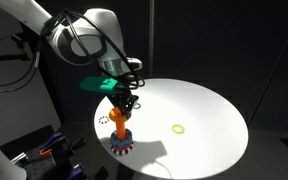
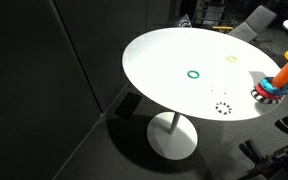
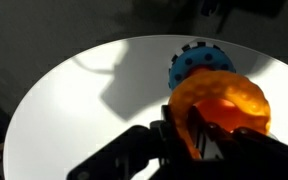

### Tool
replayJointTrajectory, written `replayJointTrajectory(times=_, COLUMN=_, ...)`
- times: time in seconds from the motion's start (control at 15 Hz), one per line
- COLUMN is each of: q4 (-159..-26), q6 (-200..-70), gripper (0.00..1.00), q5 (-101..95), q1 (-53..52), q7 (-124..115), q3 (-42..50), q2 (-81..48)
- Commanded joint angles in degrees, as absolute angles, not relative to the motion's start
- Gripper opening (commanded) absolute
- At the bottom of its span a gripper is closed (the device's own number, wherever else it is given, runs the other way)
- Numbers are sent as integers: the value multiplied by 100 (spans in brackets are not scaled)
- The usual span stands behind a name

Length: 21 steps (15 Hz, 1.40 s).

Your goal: Pick up the orange ring and place it on the stack of rings

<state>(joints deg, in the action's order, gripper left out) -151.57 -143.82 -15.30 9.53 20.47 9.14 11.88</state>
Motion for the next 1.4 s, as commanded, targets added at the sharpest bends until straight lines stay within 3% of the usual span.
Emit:
replayJointTrajectory(times=0.0, q4=-15287, q6=-14345, gripper=45, q5=-1890, q1=999, q7=1777, q3=851, q2=1344)
replayJointTrajectory(times=0.13, q4=-15301, q6=-14332, gripper=52, q5=-2004, q1=997, q7=1708, q3=839, q2=1369)
replayJointTrajectory(times=0.53, q4=-15411, q6=-14285, gripper=99, q5=-2155, q1=982, q7=1636, q3=817, q2=1469)
replayJointTrajectory(times=1.33, q4=-15538, q6=-14230, gripper=100, q5=-2029, q1=950, q7=1724, q3=820, q2=1861)
